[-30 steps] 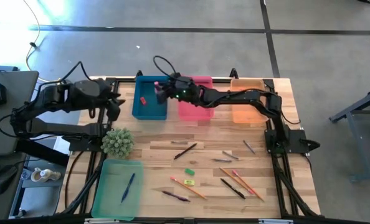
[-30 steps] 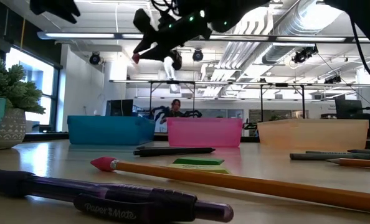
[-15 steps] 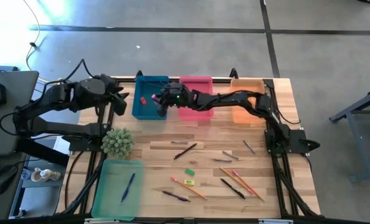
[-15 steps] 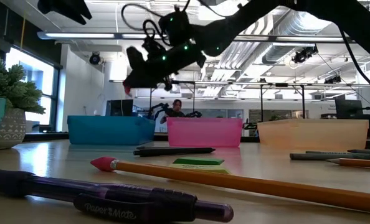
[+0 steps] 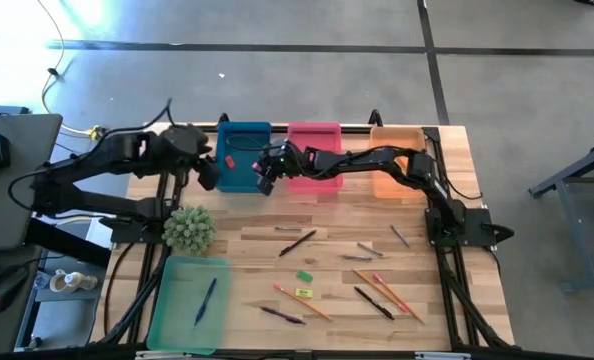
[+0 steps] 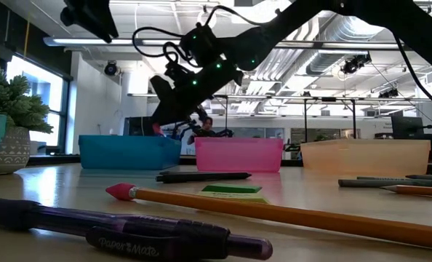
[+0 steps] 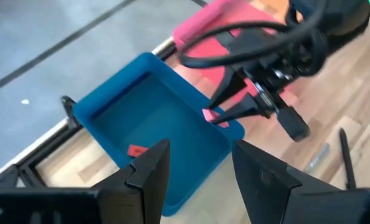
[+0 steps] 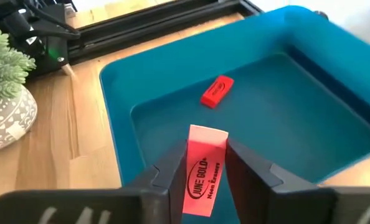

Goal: Sort crayons/erasers/pens/pencils in bins
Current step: Put the pink eraser into the blue bin, then put the gray crayon into the pink bin

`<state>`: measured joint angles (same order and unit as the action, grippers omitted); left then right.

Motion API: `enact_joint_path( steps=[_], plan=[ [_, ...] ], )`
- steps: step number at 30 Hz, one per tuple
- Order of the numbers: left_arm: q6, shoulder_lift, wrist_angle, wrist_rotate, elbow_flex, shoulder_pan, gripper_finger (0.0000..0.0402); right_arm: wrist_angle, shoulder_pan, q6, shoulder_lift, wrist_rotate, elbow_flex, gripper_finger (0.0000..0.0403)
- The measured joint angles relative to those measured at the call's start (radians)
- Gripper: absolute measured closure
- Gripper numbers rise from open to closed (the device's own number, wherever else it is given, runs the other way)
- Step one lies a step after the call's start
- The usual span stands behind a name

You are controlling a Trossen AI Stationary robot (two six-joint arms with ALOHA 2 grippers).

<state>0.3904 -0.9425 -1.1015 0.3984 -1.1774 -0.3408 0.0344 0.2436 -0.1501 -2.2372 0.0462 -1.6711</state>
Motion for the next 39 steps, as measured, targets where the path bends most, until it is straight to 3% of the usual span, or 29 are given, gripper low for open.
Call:
enact_joint_path(
  steps=[9, 13, 19, 25, 31, 39],
  plan=[
    [-0.036, -0.049, -0.001, -0.081, 0.0, 0.0, 0.0241, -0.028, 0.008, -0.144, 0.016, 0.003, 0.001, 0.0208],
    [-0.045, -0.048, -0.002, -0.114, 0.0, 0.0, 0.0241, -0.108, 0.027, -0.208, 0.081, 0.003, 0.001, 0.0185],
    [-0.053, -0.048, -0.058, -0.154, 0.0, 0.002, 0.0236, -0.221, 0.048, -0.192, 0.188, 0.006, 0.0, 0.0194],
    [-0.073, -0.048, -0.08, -0.209, 0.0, 0.003, 0.0199, -0.333, 0.032, -0.186, 0.297, 0.043, 0.0, 0.0211],
    [-0.123, -0.069, -0.066, -0.225, 0.0, 0.021, 0.0163, -0.448, -0.009, -0.208, 0.407, 0.136, 0.0, 0.0218],
    [-0.218, -0.185, 0.01, -0.26, 0.0, 0.1, 0.0167, -0.584, -0.048, -0.254, 0.547, 0.291, 0.0, 0.0219]
  ],
)
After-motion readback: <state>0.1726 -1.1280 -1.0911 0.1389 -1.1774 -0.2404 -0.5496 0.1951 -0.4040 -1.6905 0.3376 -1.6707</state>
